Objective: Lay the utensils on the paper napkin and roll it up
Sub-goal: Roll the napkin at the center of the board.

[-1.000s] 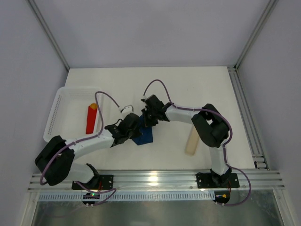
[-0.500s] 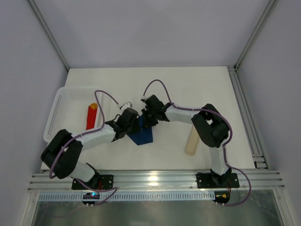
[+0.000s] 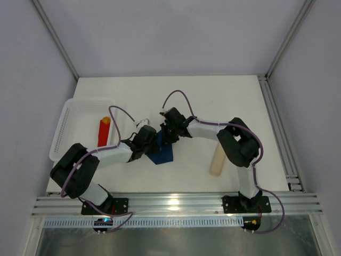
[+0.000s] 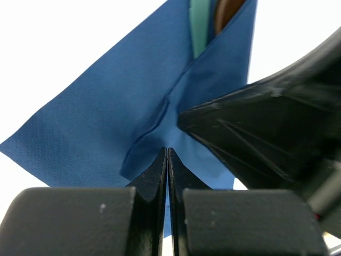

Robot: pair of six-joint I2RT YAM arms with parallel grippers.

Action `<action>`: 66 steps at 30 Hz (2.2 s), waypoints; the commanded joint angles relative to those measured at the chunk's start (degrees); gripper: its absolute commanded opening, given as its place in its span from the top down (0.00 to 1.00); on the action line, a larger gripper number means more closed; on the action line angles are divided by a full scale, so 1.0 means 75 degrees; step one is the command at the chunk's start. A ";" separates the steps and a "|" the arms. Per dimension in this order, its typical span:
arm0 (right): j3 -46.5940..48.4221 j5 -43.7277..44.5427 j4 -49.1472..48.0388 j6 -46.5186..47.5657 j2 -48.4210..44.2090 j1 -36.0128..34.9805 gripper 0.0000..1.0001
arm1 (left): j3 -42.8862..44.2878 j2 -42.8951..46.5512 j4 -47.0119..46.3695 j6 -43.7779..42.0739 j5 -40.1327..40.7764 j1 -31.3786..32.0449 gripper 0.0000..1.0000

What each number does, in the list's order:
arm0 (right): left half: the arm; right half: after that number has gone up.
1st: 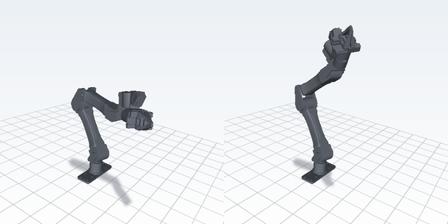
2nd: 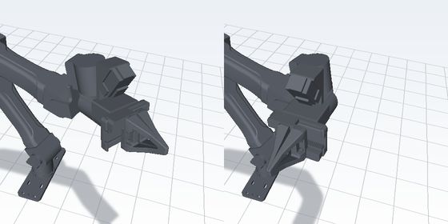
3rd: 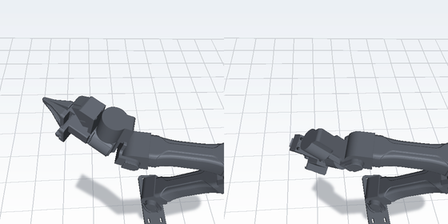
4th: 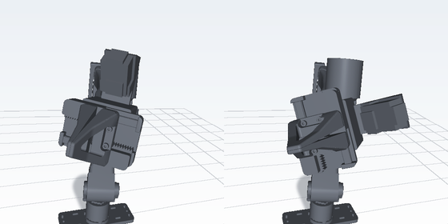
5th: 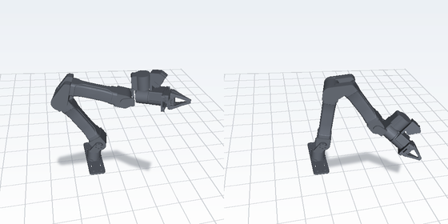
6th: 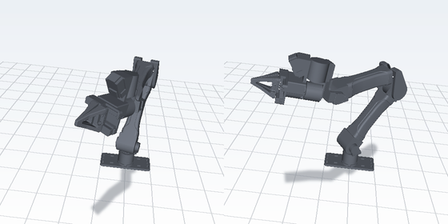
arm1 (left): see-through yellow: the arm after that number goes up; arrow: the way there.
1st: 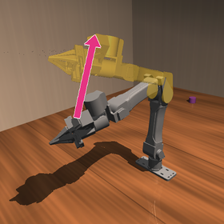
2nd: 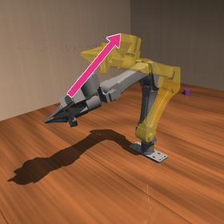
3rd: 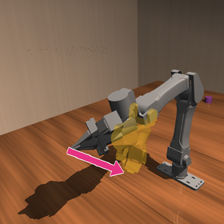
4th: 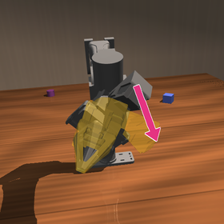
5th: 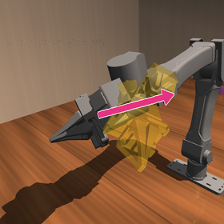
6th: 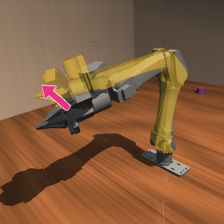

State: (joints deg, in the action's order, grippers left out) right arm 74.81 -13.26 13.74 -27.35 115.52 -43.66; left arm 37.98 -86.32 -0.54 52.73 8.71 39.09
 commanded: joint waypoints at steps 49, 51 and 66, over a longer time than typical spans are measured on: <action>-0.1981 -0.0728 -0.1140 -0.0150 -0.1681 -0.0378 0.96 | -0.0599 -0.0373 -0.0925 0.0387 -0.0353 -0.0115 1.00; -0.1994 -0.0822 -0.1303 -0.0185 -0.1634 -0.0378 0.96 | -0.0610 -0.0350 -0.0936 0.0387 -0.0388 -0.0114 1.00; -0.2778 -0.1150 -0.2121 -0.0197 -0.1973 -0.0355 0.97 | -0.0622 -0.0361 -0.0937 0.0411 -0.0482 -0.0114 1.00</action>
State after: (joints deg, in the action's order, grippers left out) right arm 55.64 -20.29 2.66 -29.50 104.38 -46.13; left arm 34.65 -88.97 -9.76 55.81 5.28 38.17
